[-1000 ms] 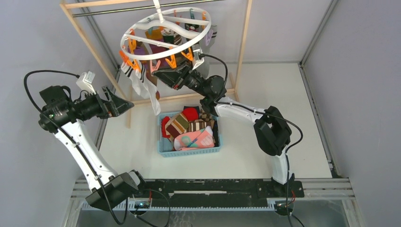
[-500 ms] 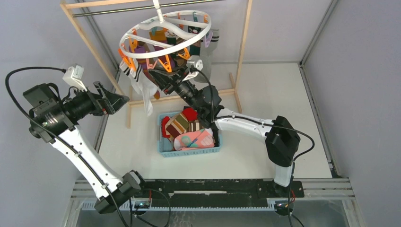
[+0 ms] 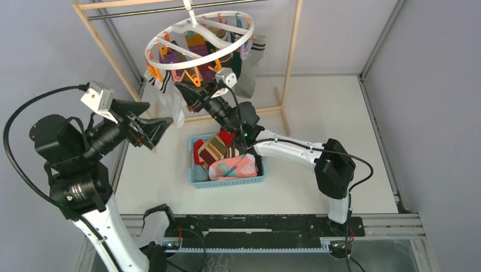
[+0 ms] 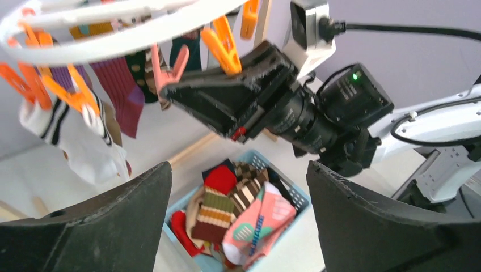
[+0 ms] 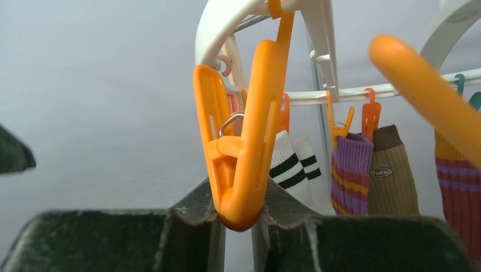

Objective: Clip the socks to the hanger
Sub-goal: Open the clamp at the hanger.

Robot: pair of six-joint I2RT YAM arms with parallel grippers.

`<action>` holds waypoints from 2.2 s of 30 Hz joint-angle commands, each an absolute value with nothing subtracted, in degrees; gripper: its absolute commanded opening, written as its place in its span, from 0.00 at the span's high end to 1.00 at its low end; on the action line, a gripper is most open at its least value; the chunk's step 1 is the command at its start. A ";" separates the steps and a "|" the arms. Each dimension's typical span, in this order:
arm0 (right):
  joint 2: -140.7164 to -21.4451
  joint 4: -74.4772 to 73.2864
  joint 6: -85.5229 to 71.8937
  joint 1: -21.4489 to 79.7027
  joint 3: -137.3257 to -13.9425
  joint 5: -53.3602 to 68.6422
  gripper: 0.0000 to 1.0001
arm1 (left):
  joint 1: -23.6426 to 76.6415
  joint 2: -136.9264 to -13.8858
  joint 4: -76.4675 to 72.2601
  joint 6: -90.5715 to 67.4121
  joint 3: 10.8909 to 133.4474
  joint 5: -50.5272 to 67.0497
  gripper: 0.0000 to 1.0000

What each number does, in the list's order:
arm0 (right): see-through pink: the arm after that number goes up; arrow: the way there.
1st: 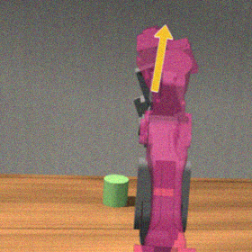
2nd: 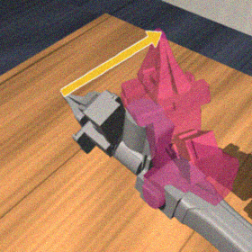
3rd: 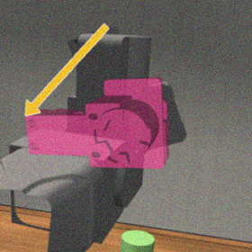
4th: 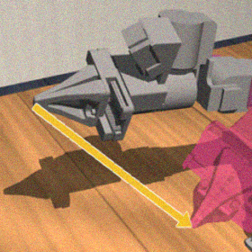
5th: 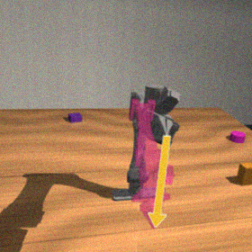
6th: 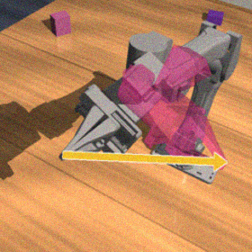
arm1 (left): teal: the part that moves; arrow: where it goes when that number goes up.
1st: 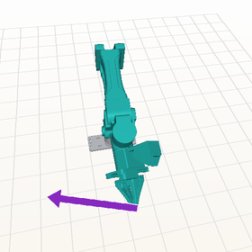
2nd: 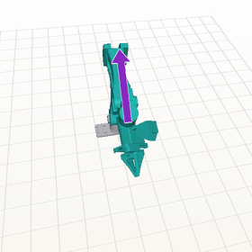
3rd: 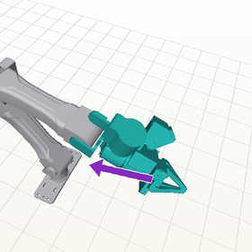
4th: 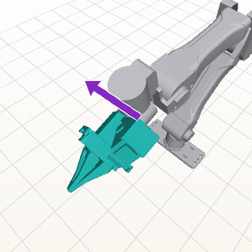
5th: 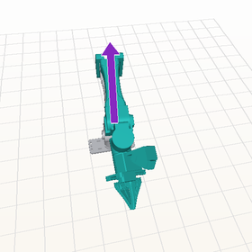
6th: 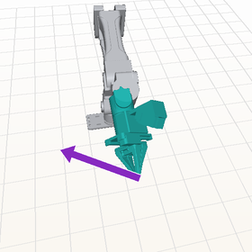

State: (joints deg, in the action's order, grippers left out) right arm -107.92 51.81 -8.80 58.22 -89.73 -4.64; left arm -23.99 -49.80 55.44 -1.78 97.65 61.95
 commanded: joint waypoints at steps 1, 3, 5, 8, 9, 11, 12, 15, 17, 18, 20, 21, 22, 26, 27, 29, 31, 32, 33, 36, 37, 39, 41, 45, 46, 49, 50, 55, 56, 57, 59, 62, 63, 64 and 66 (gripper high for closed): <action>-107.25 52.26 -6.03 58.84 -91.76 -6.09 1.00 | -17.00 -54.27 42.79 -7.02 99.40 49.49 0.11; -107.23 52.29 -5.93 59.09 -91.83 -5.87 1.00 | -14.23 -55.42 42.34 -5.33 99.81 45.61 0.12; -107.29 52.25 -5.65 59.31 -91.99 -5.63 1.00 | -11.64 -56.07 41.67 -3.66 99.92 42.77 0.13; -107.64 52.23 -5.77 59.44 -92.55 -5.45 1.00 | -8.04 -57.00 40.97 -1.80 99.95 38.38 0.13; -107.78 52.20 -5.80 59.49 -92.75 -5.36 1.00 | -7.21 -57.38 40.56 -1.49 99.81 37.41 0.14; -107.97 52.09 -5.57 59.65 -93.02 -5.28 1.00 | -6.00 -57.80 38.84 -1.38 98.79 36.17 0.16; -108.01 51.93 -5.40 59.70 -93.11 -5.27 1.00 | -5.53 -57.83 37.65 -1.58 98.04 35.46 0.16; -108.17 51.60 -5.09 59.83 -93.33 -5.28 1.00 | -4.83 -59.12 37.02 -1.63 97.53 36.15 0.16; -108.28 51.30 -5.02 59.85 -93.49 -5.20 1.00 | -4.37 -60.22 38.10 -1.45 98.17 36.96 0.16; -108.36 51.05 -4.94 59.82 -93.59 -5.07 1.00 | -4.24 -60.62 38.19 -1.73 98.32 37.51 0.15; -108.52 50.82 -4.88 59.81 -93.73 -4.79 1.00 | -3.66 -61.32 38.23 -2.45 98.50 38.70 0.15; -108.53 50.74 -4.88 59.83 -93.75 -4.66 1.00 | -3.35 -61.61 38.28 -2.68 98.66 38.91 0.15; -108.61 50.46 -4.78 59.83 -93.92 -4.59 1.00 | -2.82 -61.90 38.24 -2.80 98.82 38.89 0.15; -108.80 49.77 -4.75 59.78 -94.54 -4.22 1.00 | -1.24 -62.80 38.23 -2.37 98.92 37.46 0.15; -108.88 49.67 -4.75 59.84 -94.64 -4.24 1.00 | -0.95 -63.05 38.11 -2.42 98.96 37.26 0.15; -109.03 49.34 -4.66 59.85 -94.86 -4.24 1.00 | -0.50 -63.47 37.48 -2.69 98.81 36.71 0.15; -109.23 49.13 -4.74 59.85 -95.05 -4.23 1.00 | -0.53 -63.77 36.57 -3.08 98.58 35.62 0.16; -109.31 49.13 -4.73 59.95 -95.09 -4.22 1.00 | -0.49 -63.92 35.93 -3.46 98.47 35.07 0.17; -109.41 49.02 -4.63 59.95 -95.10 -4.22 1.00 | -0.51 -64.09 35.48 -3.77 98.40 34.68 0.17; -109.59 48.76 -4.65 59.94 -95.27 -4.01 1.00 | -0.48 -64.50 34.62 -4.40 98.61 33.37 0.19; -109.60 48.75 -4.65 59.97 -95.27 -4.04 1.00 | -0.52 -64.49 34.34 -4.63 98.43 33.00 0.20; -109.76 48.78 -4.69 59.95 -95.40 -3.96 1.00 | -0.53 -64.43 33.68 -5.09 97.68 32.57 0.21; -110.01 48.57 -4.81 59.97 -95.87 -3.75 1.00 | -0.53 -64.63 33.83 -5.47 97.23 33.05 0.21; -110.25 48.09 -4.76 59.95 -96.53 -3.45 1.00 | -0.51 -64.55 34.80 -5.71 95.99 34.79 0.20; -110.30 47.85 -4.76 59.99 -96.65 -3.33 1.00 | -0.47 -64.40 34.66 -5.77 95.65 34.81 0.20; -110.30 47.46 -4.80 59.94 -96.69 -3.06 1.00 | -0.51 -64.48 34.84 -5.60 95.54 34.73 0.20; -110.23 47.36 -4.81 59.96 -96.68 -2.91 1.00 | -0.52 -64.51 34.89 -5.48 95.47 34.60 0.20; -109.82 46.57 -4.75 59.99 -96.50 -2.77 1.00 | -0.51 -64.94 34.03 -5.66 95.62 31.73 0.22; -109.71 46.44 -4.70 59.93 -96.38 -2.70 1.00 | -0.53 -64.95 33.83 -5.83 95.70 31.53 0.23; -109.55 46.33 -4.62 59.86 -96.27 -2.52 1.00 | -0.53 -65.03 33.68 -5.92 95.82 31.57 0.23; -109.28 46.09 -4.72 59.73 -96.01 -1.85 1.00 | -0.53 -65.33 33.74 -5.93 96.26 32.12 0.23; -108.88 46.03 -5.32 59.45 -95.57 -1.06 1.00 | -0.53 -65.71 34.09 -5.57 96.83 32.91 0.25; -108.75 46.12 -5.62 59.30 -95.40 -0.79 1.00 | -0.53 -65.78 34.10 -5.48 96.89 32.96 0.27; -108.60 46.14 -5.96 59.18 -95.25 -0.64 1.00 | -0.53 -65.94 34.10 -5.34 97.05 33.03 0.28; -108.35 45.94 -6.44 58.87 -95.06 -0.62 1.00 | -0.50 -66.17 34.04 -5.27 97.24 33.53 0.34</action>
